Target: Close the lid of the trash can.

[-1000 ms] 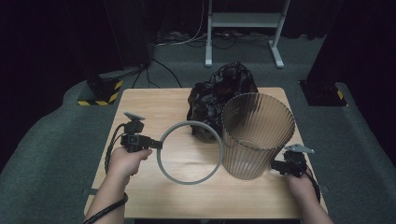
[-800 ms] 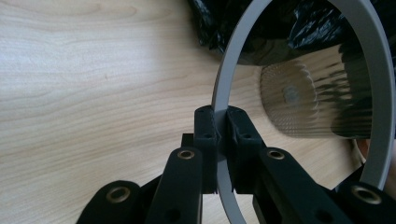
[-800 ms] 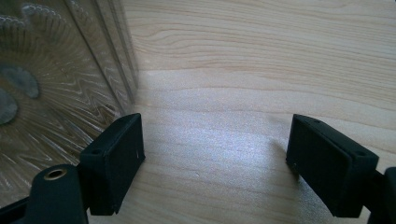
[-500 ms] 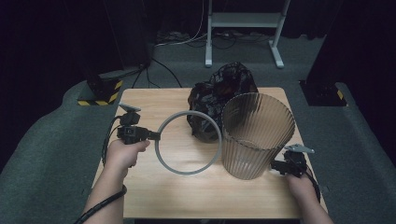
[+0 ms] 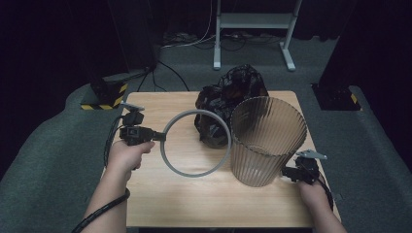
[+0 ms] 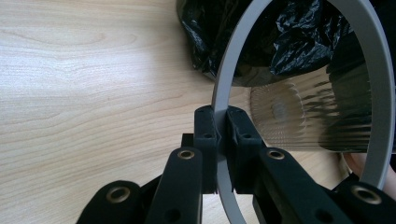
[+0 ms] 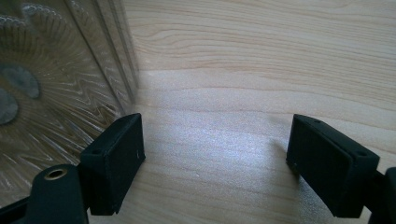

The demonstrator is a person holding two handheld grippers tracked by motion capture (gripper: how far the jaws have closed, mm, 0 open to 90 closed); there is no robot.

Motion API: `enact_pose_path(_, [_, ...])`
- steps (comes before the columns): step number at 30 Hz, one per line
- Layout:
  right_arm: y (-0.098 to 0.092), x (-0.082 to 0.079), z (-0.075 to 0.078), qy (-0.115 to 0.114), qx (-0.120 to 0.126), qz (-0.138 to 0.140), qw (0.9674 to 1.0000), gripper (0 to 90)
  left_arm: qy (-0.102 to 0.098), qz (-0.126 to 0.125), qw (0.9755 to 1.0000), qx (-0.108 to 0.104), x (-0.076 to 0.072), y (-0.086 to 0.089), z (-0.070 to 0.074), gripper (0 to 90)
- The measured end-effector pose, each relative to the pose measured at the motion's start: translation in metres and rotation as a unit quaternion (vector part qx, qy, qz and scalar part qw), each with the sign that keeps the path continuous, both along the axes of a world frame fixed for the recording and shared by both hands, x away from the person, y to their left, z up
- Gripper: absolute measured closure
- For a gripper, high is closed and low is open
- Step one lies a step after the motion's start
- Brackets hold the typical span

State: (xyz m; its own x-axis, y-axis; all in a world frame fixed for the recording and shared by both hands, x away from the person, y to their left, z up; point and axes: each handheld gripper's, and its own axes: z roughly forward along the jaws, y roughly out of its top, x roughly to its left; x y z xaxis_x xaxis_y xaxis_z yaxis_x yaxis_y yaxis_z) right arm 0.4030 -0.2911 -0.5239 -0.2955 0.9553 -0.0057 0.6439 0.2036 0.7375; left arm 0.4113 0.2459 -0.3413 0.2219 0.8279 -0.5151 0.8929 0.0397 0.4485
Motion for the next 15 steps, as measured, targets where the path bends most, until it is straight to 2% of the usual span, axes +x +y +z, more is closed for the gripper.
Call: enact_pose_path(15, [0.000, -0.001, 0.000, 0.001, -0.001, 0.002, 1.0000, 19.1, -0.019, 0.011, 0.9995, -0.023, -0.003, 0.007, 0.019, 83.8])
